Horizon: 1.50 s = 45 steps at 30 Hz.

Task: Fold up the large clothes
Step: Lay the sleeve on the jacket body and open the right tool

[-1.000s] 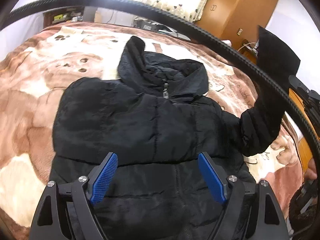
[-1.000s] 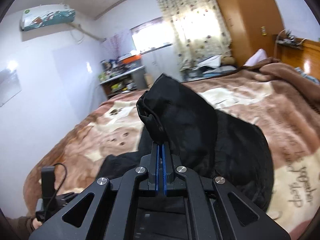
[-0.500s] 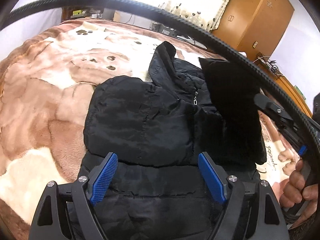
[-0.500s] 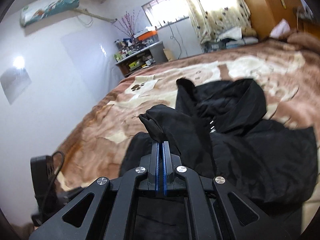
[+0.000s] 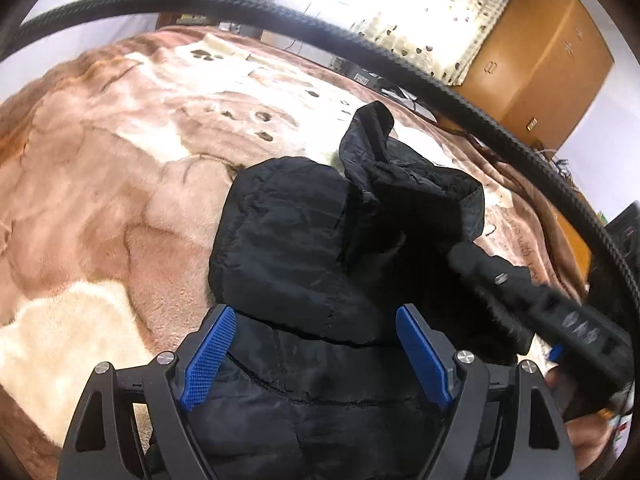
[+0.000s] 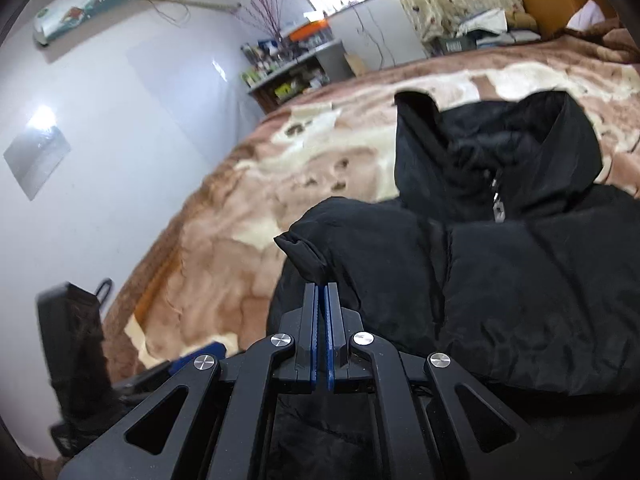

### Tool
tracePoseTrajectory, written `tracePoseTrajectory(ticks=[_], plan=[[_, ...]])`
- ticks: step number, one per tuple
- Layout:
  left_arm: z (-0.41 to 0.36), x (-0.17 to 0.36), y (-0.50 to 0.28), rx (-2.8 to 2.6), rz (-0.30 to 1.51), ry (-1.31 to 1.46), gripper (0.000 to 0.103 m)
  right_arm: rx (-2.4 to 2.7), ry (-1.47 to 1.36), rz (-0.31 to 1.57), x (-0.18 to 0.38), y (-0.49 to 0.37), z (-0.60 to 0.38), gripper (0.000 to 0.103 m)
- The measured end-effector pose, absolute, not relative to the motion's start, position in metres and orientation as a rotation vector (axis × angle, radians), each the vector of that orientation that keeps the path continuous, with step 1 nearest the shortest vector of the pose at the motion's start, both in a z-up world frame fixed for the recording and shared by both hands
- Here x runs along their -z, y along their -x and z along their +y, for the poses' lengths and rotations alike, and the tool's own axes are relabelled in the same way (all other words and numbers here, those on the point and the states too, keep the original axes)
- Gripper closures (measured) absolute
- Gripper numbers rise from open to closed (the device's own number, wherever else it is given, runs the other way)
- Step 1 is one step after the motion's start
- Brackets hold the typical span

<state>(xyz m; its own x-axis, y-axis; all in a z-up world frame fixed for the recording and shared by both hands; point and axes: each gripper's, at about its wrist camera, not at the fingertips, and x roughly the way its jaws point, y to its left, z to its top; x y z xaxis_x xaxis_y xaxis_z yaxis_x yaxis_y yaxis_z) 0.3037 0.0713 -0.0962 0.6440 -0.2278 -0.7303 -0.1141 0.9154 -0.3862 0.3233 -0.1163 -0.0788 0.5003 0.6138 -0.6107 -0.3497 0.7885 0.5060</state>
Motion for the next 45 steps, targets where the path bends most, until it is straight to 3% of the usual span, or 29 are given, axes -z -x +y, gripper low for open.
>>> tracePoseTrajectory(ticks=[9,11,13,23,35,45], plan=[[0.074,0.099,-0.302,0.058,0.892,0.414,0.021,-0.548,-0.377,0.995,0.110,-0.339,-0.106,0.095],[0.072,0.095,-0.300,0.050,0.884,0.391,0.021,-0.557,-0.405,0.996,0.102,-0.335,-0.115,0.091],[0.068,0.090,-0.300,0.057,0.882,0.362,0.021,-0.549,-0.424,0.961,0.090,-0.332,-0.127,0.080],[0.026,0.074,-0.326,0.126,0.890,0.258,0.021,-0.377,-0.345,0.819,0.041,-0.322,-0.222,0.077],[-0.015,0.111,-0.385,0.139,0.993,0.171,0.021,-0.096,-0.100,0.945,0.102,-0.347,-0.283,0.077],[-0.016,0.151,-0.399,0.108,1.040,0.163,0.015,-0.079,-0.145,0.999,0.140,-0.357,-0.295,0.076]])
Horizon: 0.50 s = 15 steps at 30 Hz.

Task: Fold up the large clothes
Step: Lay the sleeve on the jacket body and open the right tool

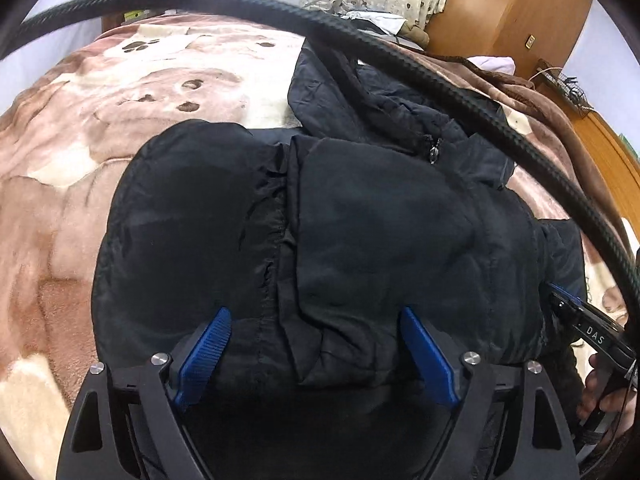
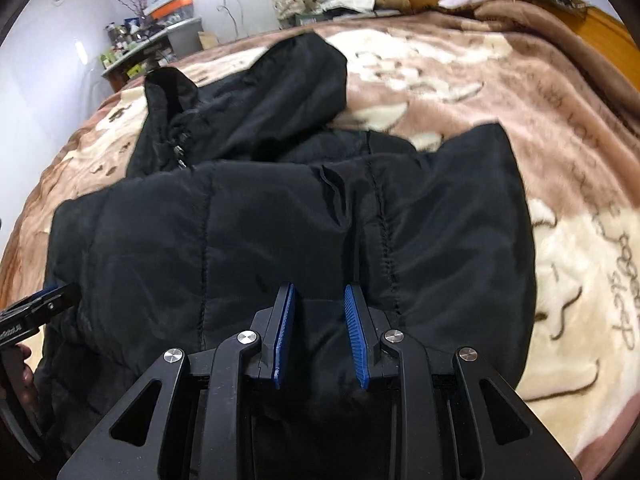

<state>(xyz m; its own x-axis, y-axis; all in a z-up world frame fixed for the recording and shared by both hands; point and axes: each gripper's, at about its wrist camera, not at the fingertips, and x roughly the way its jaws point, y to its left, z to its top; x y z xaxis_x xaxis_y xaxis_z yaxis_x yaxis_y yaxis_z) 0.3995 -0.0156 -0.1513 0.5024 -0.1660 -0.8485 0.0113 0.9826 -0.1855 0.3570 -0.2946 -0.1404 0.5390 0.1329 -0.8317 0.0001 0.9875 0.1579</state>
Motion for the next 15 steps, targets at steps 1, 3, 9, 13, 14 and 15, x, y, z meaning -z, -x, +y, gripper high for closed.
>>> tracePoseTrajectory(ticks=[1,3,9,13,14,15], plan=[[-0.019,0.153,-0.399,0.104,1.041,0.142,0.015,-0.079,-0.133,1.003,0.142,-0.357,-0.294,0.076],[-0.023,0.154,-0.399,0.094,1.045,0.115,0.014,-0.079,-0.116,1.007,0.142,-0.356,-0.292,0.076],[-0.013,0.135,-0.387,0.100,1.090,0.151,0.014,-0.058,-0.192,0.996,0.113,-0.345,-0.299,0.073],[0.001,0.098,-0.365,0.100,1.046,0.124,0.014,-0.068,-0.235,0.943,0.075,-0.323,-0.309,0.062],[0.007,0.087,-0.360,0.103,1.034,0.121,0.014,-0.078,-0.233,0.934,0.065,-0.320,-0.311,0.062],[0.011,0.077,-0.358,0.100,1.023,0.121,0.014,-0.085,-0.233,0.927,0.059,-0.318,-0.311,0.061]])
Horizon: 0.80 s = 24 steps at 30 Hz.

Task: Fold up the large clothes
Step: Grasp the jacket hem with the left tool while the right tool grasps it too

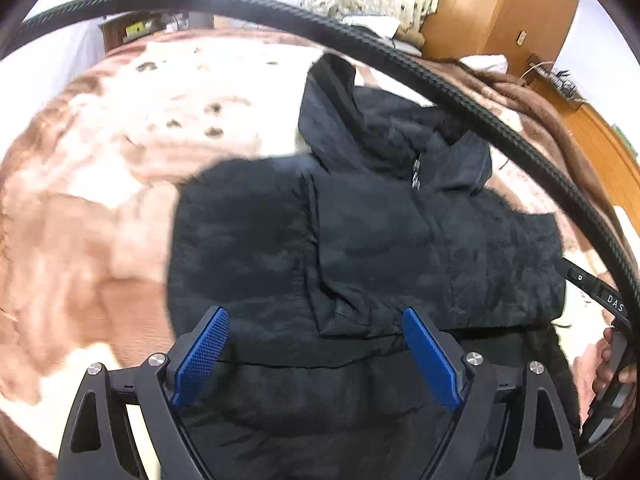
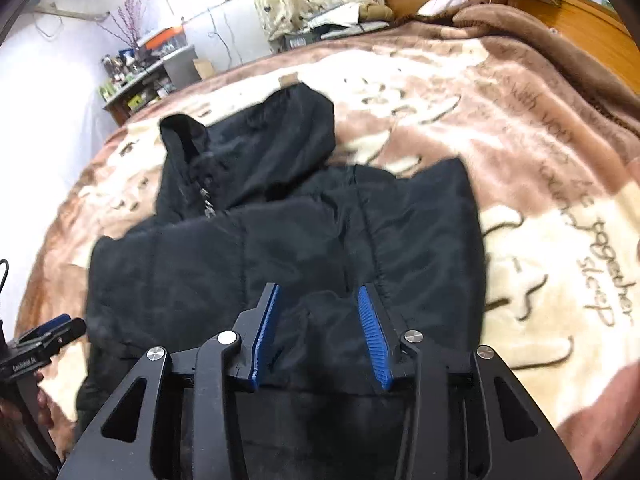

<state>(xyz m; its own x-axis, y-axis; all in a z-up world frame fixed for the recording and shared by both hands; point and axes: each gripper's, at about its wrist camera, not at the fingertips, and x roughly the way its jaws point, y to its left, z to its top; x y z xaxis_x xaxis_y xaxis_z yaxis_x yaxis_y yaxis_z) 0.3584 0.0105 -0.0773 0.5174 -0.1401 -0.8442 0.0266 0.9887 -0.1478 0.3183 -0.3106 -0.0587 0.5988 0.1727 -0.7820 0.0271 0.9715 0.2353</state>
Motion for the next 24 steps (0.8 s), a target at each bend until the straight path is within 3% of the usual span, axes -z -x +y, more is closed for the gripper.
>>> tracePoseTrajectory(ticks=[11,15,24], plan=[[0.037,0.036,-0.443,0.163,0.986,0.081,0.014,-0.110,-0.279,0.912,0.022,-0.395,-0.326,0.053],[0.042,0.037,-0.511,0.147,0.989,0.102,0.014,-0.073,-0.340,0.923,0.026,-0.443,-0.344,0.044],[0.055,0.065,-0.645,0.049,1.005,0.266,0.014,-0.032,-0.472,0.979,0.068,-0.547,-0.367,0.043]])
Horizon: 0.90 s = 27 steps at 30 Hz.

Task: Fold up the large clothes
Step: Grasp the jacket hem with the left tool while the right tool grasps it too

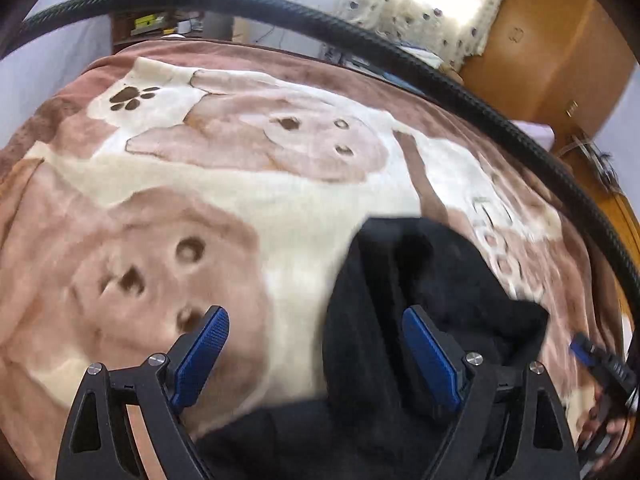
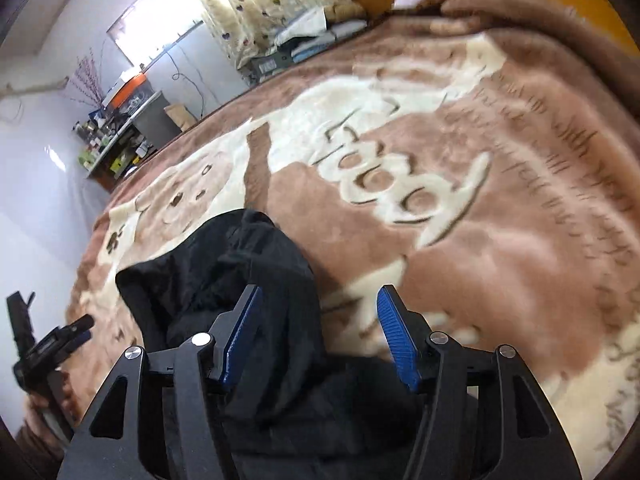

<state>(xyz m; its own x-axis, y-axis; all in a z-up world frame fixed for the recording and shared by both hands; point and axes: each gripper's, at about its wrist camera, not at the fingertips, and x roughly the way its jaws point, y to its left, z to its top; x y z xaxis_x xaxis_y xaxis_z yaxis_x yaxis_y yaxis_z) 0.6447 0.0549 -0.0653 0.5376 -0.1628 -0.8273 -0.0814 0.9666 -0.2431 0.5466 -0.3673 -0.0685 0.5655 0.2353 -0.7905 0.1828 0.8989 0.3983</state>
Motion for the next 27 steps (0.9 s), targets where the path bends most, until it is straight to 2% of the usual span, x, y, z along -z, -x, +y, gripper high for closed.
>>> tracePoseTrajectory(ticks=[4,6,11,15,20,21,22,24,25,26,27], plan=[[0.061,0.079,-0.675,0.014,0.970,0.322,0.014,-0.070,-0.506,1.008,0.094,-0.577,-0.365,0.043],[0.065,0.092,-0.693,-0.001,1.012,0.348,0.014,-0.104,-0.541,1.031,0.105,-0.588,-0.364,0.043],[0.073,0.113,-0.718,0.069,1.039,0.580,0.014,-0.150,-0.584,1.033,0.114,-0.610,-0.364,0.042],[0.052,0.133,-0.736,0.083,1.149,0.432,0.014,-0.194,-0.618,1.071,0.128,-0.613,-0.360,0.042],[0.046,0.154,-0.734,0.124,1.201,0.506,0.015,-0.260,-0.747,1.100,0.142,-0.609,-0.364,0.042],[0.047,0.158,-0.732,0.126,1.214,0.536,0.019,-0.276,-0.764,1.114,0.145,-0.608,-0.363,0.043],[0.048,0.162,-0.730,0.134,1.226,0.564,0.022,-0.286,-0.767,1.122,0.146,-0.607,-0.361,0.048],[0.049,0.165,-0.729,0.142,1.246,0.553,0.038,-0.318,-0.754,1.136,0.146,-0.604,-0.355,0.061],[0.047,0.165,-0.727,0.154,1.251,0.526,0.041,-0.332,-0.736,1.141,0.144,-0.602,-0.351,0.062],[0.043,0.162,-0.725,0.165,1.254,0.483,0.051,-0.334,-0.696,1.142,0.140,-0.600,-0.347,0.066],[0.038,0.160,-0.722,0.179,1.254,0.463,0.067,-0.339,-0.671,1.140,0.137,-0.599,-0.343,0.074]])
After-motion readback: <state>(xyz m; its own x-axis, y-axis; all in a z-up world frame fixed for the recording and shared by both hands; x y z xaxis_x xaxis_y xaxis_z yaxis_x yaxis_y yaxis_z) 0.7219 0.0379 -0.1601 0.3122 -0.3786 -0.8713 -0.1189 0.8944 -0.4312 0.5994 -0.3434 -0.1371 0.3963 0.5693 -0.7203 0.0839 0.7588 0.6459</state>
